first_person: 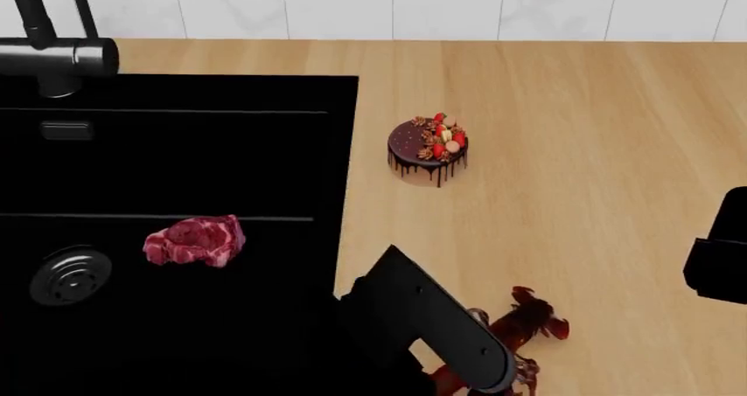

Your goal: Pick the lobster from the counter and place it in the sink

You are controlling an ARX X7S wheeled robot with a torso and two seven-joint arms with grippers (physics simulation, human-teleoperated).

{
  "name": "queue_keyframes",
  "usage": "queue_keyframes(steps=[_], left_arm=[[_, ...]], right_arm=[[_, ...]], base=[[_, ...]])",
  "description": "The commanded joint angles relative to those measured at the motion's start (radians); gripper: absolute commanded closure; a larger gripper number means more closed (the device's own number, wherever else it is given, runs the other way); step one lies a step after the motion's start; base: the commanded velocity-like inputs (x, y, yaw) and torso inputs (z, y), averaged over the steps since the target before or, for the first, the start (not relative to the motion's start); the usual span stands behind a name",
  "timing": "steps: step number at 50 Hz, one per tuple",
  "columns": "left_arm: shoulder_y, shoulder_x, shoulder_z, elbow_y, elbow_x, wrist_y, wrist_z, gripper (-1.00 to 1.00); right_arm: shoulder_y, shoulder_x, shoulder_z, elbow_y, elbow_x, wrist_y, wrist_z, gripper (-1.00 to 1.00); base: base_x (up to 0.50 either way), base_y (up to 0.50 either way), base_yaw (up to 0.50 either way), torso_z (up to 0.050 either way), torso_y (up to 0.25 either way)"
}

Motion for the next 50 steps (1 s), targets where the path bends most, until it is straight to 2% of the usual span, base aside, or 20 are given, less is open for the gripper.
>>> queue_keyframes(steps=[1, 11, 20, 27, 35, 43, 50], left_arm=[[0.027, -0.002, 0.023, -0.024, -0.043, -0.012, -0.042, 1.0], [-0.002, -0.018, -0.036, 0.063, -0.101, -0.016, -0.106, 1.0], [-0.069, -0.027, -0.182, 0.213, -0.273, -0.07, -0.22, 1.0], [-0.095, -0.03, -0.251, 0.237, -0.375, -0.085, -0.302, 1.0], [-0.126, -0.075, -0.307, 0.234, -0.44, -0.091, -0.35, 1.0], [-0.137, -0.156, -0.352, 0.231, -0.449, -0.08, -0.334, 1.0], [-0.125, -0.189, -0.365, 0.224, -0.452, -0.071, -0.33, 1.0]], right_arm=[[-0.011, 0.003, 0.011, -0.004, 0.007, -0.01, 0.001, -1.0], [-0.019, 0.003, 0.01, -0.005, 0.001, -0.017, -0.002, -1.0], [-0.019, 0.003, -0.001, -0.002, -0.011, -0.022, -0.011, -1.0], [-0.018, 0.004, -0.007, -0.003, -0.007, -0.025, -0.008, -1.0], [-0.024, 0.008, -0.001, -0.002, -0.004, -0.031, -0.01, -1.0], [-0.015, 0.011, -0.011, 0.002, 0.001, -0.035, -0.008, -1.0], [-0.006, 0.015, -0.023, 0.005, 0.003, -0.037, -0.005, -1.0]], base=[[0.0, 0.0, 0.0, 0.0, 0.0], [0.0, 0.0, 0.0, 0.0, 0.0], [0.0, 0.0, 0.0, 0.0, 0.0], [0.0, 0.0, 0.0, 0.0, 0.0], [0.0, 0.0, 0.0, 0.0, 0.0], [0.0, 0.0, 0.0, 0.0, 0.0], [0.0, 0.0, 0.0, 0.0, 0.0]])
